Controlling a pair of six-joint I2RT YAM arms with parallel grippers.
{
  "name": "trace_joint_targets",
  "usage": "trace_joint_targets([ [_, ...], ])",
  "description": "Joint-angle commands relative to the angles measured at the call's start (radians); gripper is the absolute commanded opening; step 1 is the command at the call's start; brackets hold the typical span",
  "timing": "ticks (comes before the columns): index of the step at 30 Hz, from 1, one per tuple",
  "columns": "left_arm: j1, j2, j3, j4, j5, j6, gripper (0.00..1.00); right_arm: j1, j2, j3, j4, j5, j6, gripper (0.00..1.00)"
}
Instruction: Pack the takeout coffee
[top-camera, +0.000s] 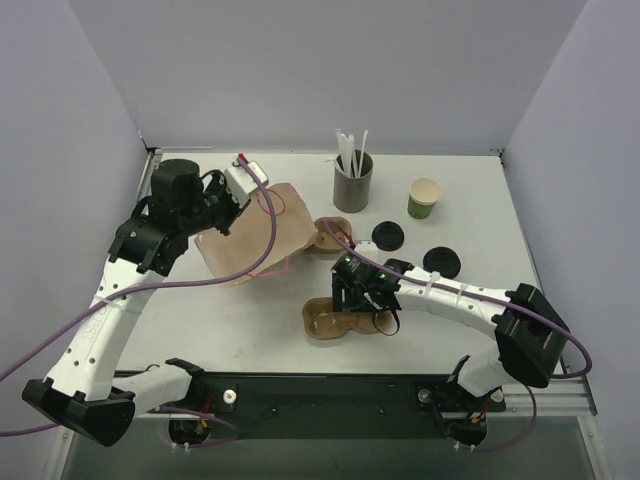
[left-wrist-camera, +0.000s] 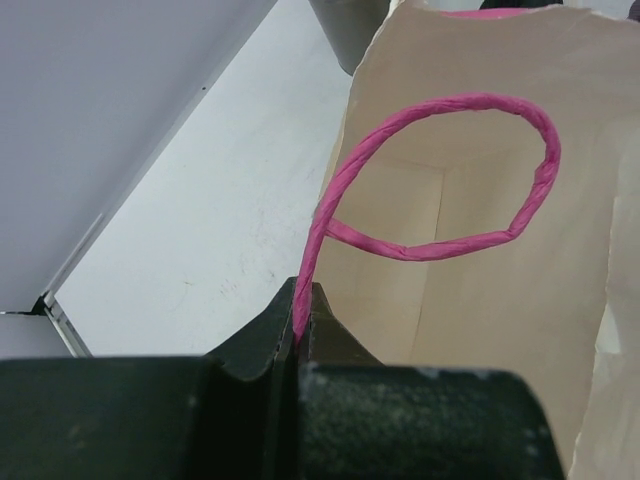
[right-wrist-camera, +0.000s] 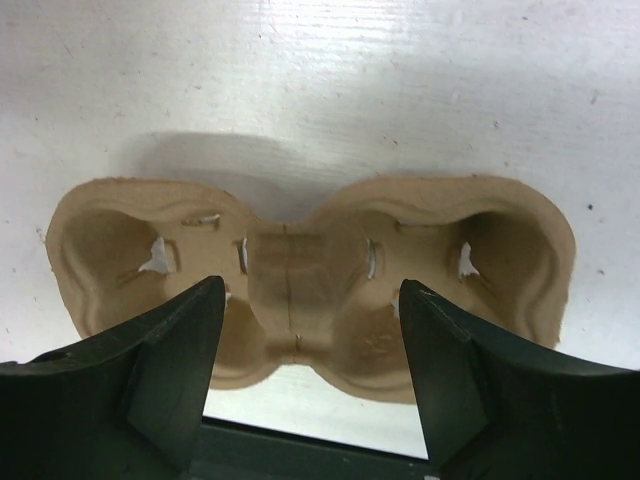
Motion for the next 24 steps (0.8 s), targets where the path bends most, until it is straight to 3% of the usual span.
trace_joint_targets([
  [1, -0.006, 0.000, 0.039, 0.055, -0.004, -0.016, 0.00, 0.013, 0.042, -0.011, 0.051, 0.053, 0.002, 0.66],
  [13, -0.006, 0.008, 0.039, 0.057, -0.046, -0.017, 0.00, 0.052, 0.131, -0.030, 0.076, 0.033, -0.012, 0.65],
  [16, -0.006, 0.012, 0.039, 0.058, -0.055, -0.017, 0.00, 0.055, 0.132, -0.049, 0.078, 0.036, -0.007, 0.59],
  [20, -0.006, 0.009, 0.038, 0.058, -0.061, -0.019, 0.00, 0.055, 0.066, -0.065, 0.061, 0.084, -0.024, 0.36],
  [24, -0.015, 0.002, 0.024, 0.069, -0.037, -0.029, 0.00, 0.051, -0.102, -0.033, 0.010, 0.157, -0.059, 0.32],
])
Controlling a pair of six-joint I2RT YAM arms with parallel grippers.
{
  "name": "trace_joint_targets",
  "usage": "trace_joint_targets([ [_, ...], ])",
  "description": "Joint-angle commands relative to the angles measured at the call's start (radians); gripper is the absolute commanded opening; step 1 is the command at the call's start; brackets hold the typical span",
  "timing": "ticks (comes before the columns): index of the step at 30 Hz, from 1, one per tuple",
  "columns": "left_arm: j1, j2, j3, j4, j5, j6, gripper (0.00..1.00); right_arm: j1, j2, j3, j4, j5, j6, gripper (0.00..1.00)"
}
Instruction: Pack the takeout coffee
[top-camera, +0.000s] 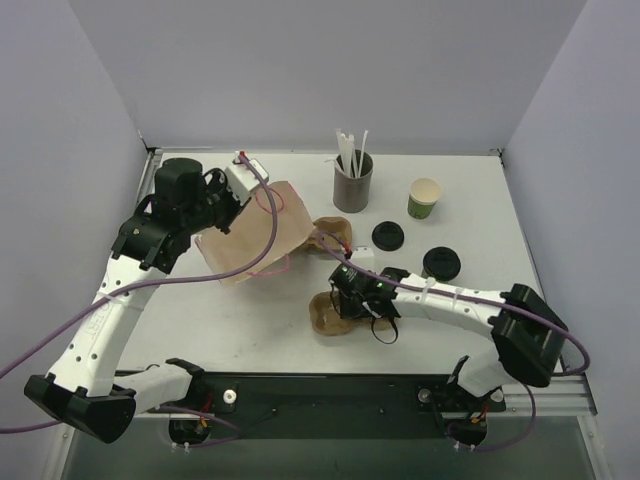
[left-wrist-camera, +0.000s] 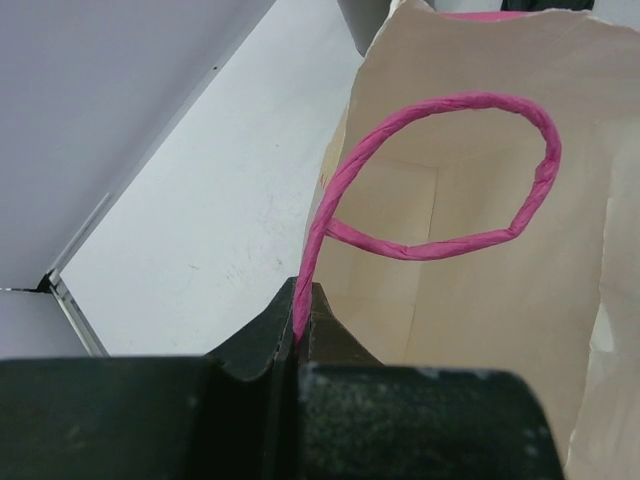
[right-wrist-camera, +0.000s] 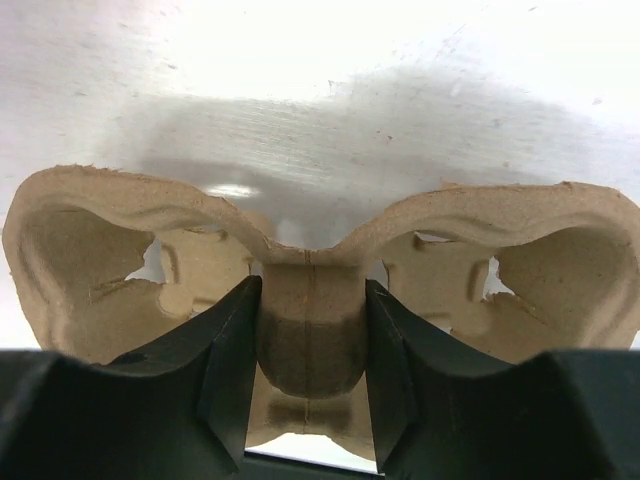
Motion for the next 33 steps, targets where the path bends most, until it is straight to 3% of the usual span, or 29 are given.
trace_joint_targets([
  [1, -0.018, -0.017, 0.019, 0.079, 0.015, -0.021, 0.00, 0.005, -0.202, 0.040, -0.088, 0.123, -0.046, 0.32],
  [6, -0.050, -0.028, -0.021, 0.085, 0.006, -0.051, 0.00, -0.004, -0.441, 0.139, -0.113, 0.228, -0.168, 0.33],
  [14, -0.142, -0.033, -0.055, 0.083, -0.085, -0.103, 0.00, -0.007, -0.514, 0.353, 0.001, 0.255, -0.386, 0.33],
  [21, -0.232, 0.010, -0.026, 0.073, -0.235, -0.151, 0.00, -0.007, -0.474, 0.356, 0.294, 0.002, -0.482, 0.33],
  [25, -0.232, 0.047, 0.023, 0.039, -0.244, -0.185, 0.00, -0.007, -0.467, 0.312, 0.459, -0.139, -0.463, 0.33],
  [33, -0.228, 0.096, 0.060, 0.016, -0.206, -0.215, 0.00, -0.005, -0.514, 0.236, 0.594, -0.304, -0.448, 0.33],
])
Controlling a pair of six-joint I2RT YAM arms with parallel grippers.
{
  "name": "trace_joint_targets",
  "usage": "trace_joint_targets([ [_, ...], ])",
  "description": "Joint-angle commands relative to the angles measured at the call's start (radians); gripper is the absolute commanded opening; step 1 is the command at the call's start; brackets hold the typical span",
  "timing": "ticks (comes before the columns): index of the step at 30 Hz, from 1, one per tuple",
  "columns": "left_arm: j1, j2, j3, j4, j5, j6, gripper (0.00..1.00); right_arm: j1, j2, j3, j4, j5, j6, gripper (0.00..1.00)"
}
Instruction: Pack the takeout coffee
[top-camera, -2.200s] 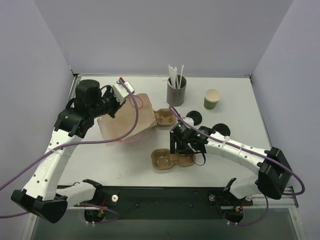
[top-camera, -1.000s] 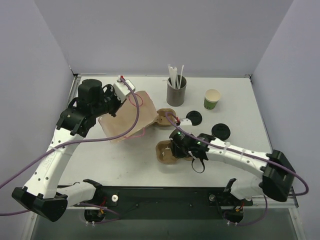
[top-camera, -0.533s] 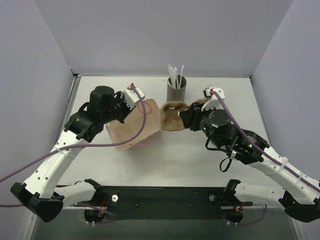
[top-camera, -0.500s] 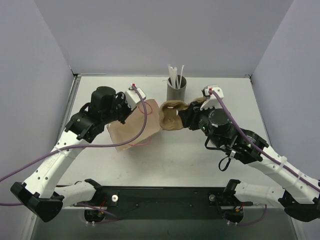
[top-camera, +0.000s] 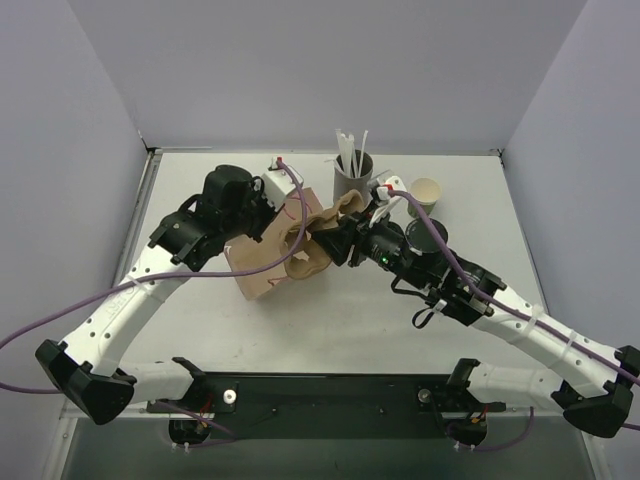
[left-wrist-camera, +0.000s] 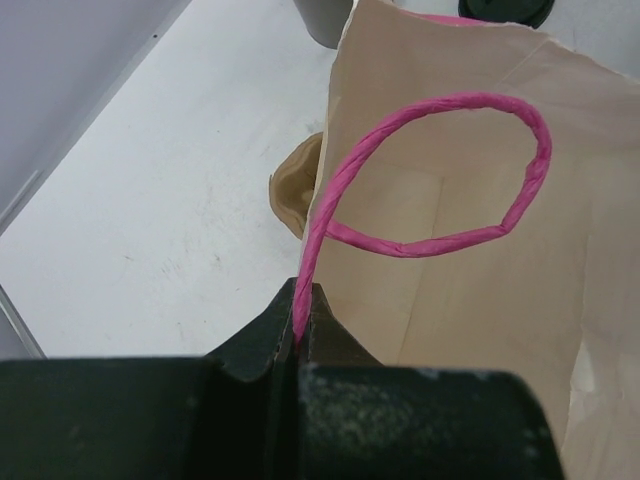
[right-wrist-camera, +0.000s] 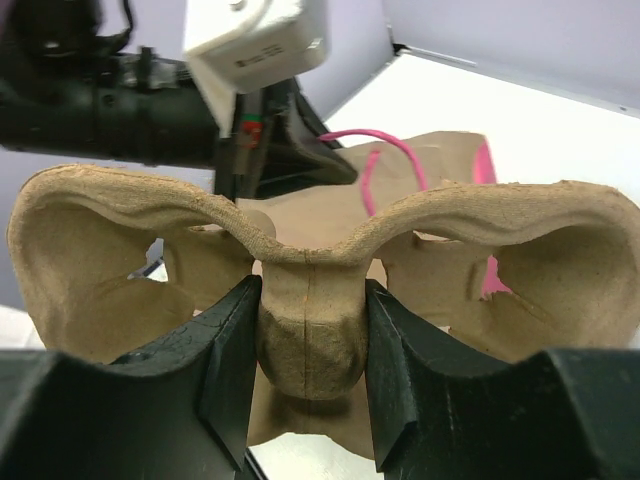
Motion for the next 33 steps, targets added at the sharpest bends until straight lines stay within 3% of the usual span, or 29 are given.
trace_joint_targets([
  [1, 0.010, 0.013, 0.070, -0.003, 0.033, -0.042, 0.00, -0.004, -0.048, -0.012, 0.199, -0.170, 0.000, 0.33],
  [13, 0.127, 0.055, 0.156, -0.007, 0.390, -0.090, 0.00, -0.050, -0.020, 0.001, 0.366, -0.473, 0.124, 0.33],
  [18, 0.127, 0.027, 0.109, 0.047, 0.479, -0.079, 0.00, -0.159, 0.040, -0.022, 0.587, -0.648, 0.361, 0.33],
  [27, 0.128, 0.006, 0.080, 0.076, 0.452, -0.090, 0.00, -0.217, 0.161, -0.067, 0.889, -0.754, 0.659, 0.33],
  [33, 0.133, 0.015, 0.109, 0.076, 0.409, -0.111, 0.00, -0.217, 0.134, -0.150, 0.803, -0.749, 0.635, 0.33],
])
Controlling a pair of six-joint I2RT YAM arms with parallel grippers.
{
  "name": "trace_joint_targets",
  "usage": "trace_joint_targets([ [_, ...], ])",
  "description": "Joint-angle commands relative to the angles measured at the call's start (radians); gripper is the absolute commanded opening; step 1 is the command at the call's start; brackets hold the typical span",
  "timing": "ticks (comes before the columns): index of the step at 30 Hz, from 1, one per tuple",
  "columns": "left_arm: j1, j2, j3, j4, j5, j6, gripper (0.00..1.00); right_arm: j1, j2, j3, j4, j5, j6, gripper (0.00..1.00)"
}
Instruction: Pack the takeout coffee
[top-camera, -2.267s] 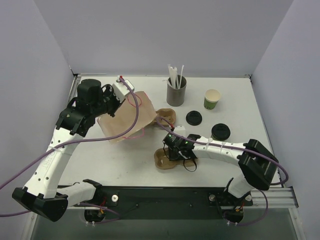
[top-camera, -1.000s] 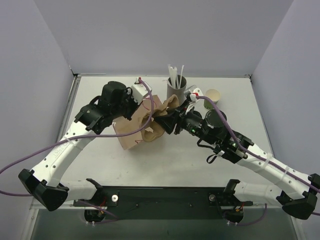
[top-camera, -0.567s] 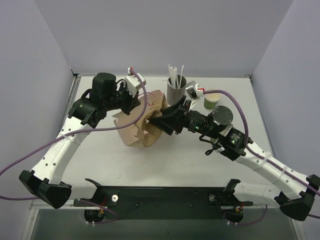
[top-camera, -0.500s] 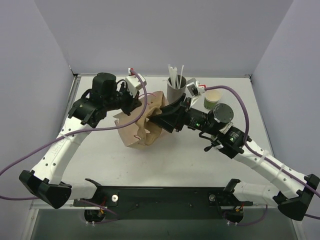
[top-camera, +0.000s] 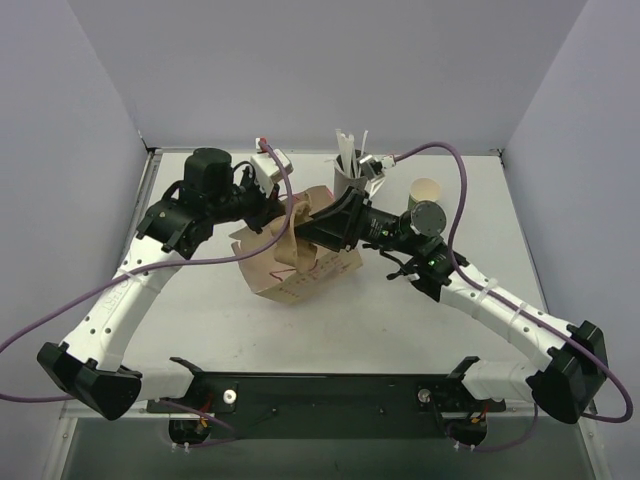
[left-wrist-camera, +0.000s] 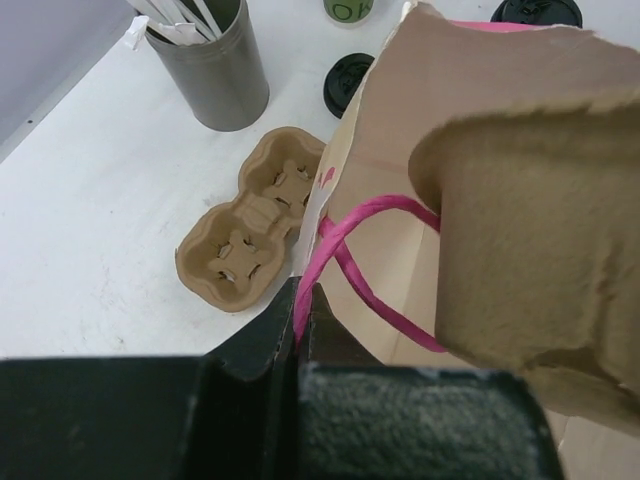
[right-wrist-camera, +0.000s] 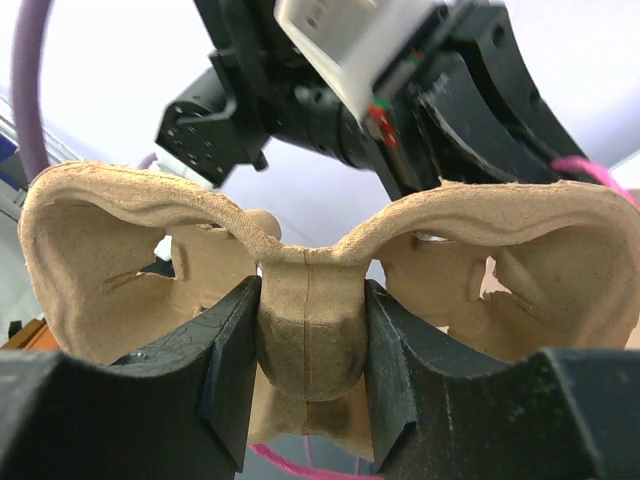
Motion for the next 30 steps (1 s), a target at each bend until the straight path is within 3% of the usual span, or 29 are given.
trace_joint_targets([
  [1, 0.007, -0.015, 0.036, 0.056, -0.017, -0.023, 0.00, 0.004, -0.049, -0.053, 0.060, -0.027, 0.003, 0.33],
  [5, 0.007, -0.009, 0.047, 0.049, -0.048, -0.025, 0.00, 0.007, -0.107, -0.071, -0.122, 0.019, -0.135, 0.33],
  [9, 0.006, -0.023, 0.046, 0.056, -0.006, -0.028, 0.00, 0.015, -0.127, -0.009, -0.497, 0.120, -0.319, 0.33],
  [13, -0.002, -0.038, 0.044, 0.048, 0.081, -0.025, 0.00, 0.062, -0.098, 0.090, -0.744, 0.262, -0.480, 0.32],
  [16, -0.026, -0.064, 0.026, 0.054, 0.127, -0.012, 0.00, 0.090, -0.060, 0.123, -0.811, 0.317, -0.520, 0.31],
  [21, -0.034, -0.137, -0.046, 0.115, 0.138, -0.006, 0.00, 0.089, -0.049, 0.085, -0.773, 0.345, -0.470, 0.30],
  [30, -0.059, -0.093, 0.003, 0.057, 0.143, -0.092, 0.00, 0.173, -0.023, 0.128, -0.874, 0.645, -0.588, 0.28],
])
